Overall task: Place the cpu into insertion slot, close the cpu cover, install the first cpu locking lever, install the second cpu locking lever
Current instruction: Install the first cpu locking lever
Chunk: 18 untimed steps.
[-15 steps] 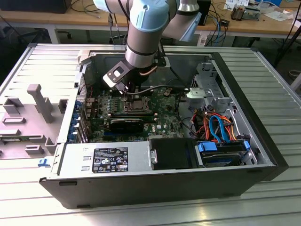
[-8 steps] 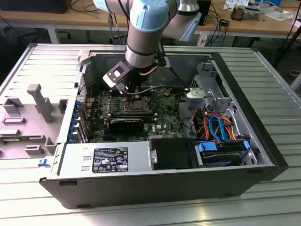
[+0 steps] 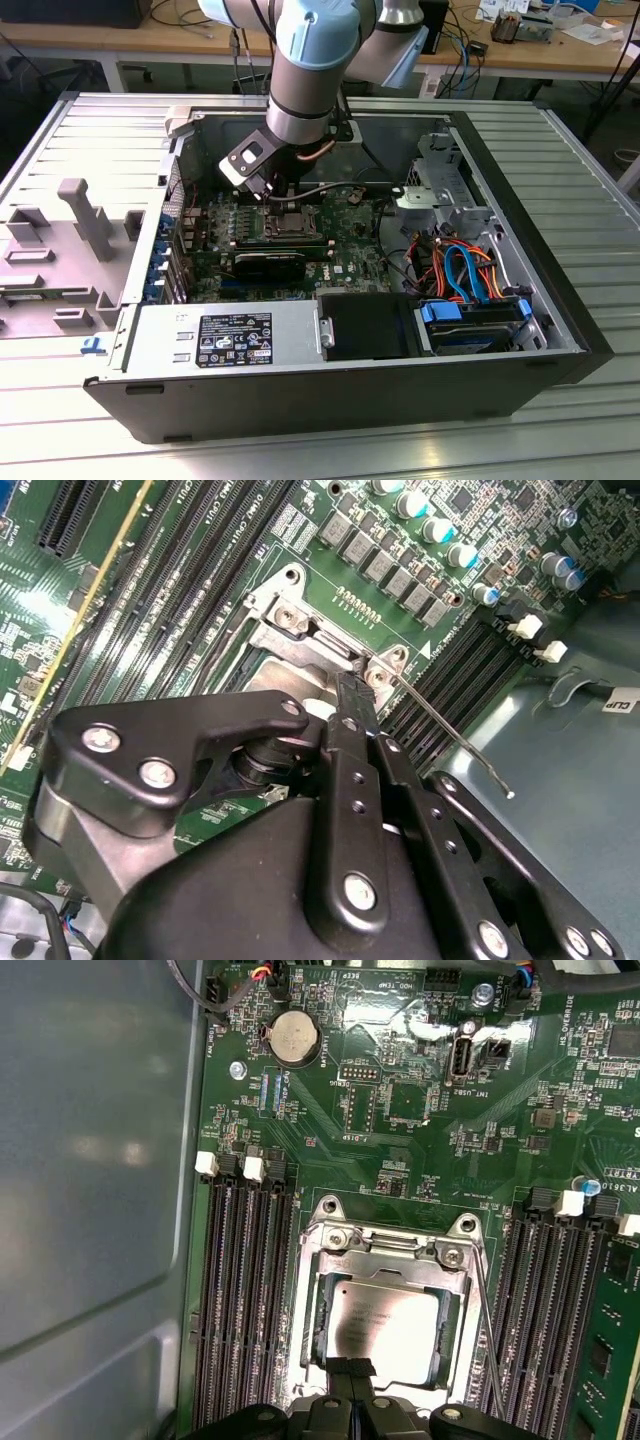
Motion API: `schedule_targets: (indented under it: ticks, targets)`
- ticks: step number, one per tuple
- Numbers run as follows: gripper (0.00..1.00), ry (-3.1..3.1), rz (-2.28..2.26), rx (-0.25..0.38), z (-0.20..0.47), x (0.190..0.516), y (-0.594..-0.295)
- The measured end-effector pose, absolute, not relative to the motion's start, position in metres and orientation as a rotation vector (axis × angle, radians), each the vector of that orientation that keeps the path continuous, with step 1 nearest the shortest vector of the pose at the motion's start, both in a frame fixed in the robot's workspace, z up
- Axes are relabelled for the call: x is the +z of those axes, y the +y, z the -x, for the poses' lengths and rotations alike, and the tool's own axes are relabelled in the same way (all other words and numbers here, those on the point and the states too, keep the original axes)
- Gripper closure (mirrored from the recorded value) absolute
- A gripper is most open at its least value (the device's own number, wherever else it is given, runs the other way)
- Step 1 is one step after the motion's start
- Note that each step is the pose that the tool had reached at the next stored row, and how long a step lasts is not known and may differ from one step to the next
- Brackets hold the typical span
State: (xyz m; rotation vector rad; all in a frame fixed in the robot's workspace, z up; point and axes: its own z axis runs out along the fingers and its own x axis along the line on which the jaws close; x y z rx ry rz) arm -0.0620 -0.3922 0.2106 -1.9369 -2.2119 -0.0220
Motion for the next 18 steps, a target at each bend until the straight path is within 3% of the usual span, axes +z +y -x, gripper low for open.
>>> schedule_targets:
  ticks: [18]
  targets:
    - [0.89,-2.234,1.911,-0.019,0.0620,0.2106,-0.3922]
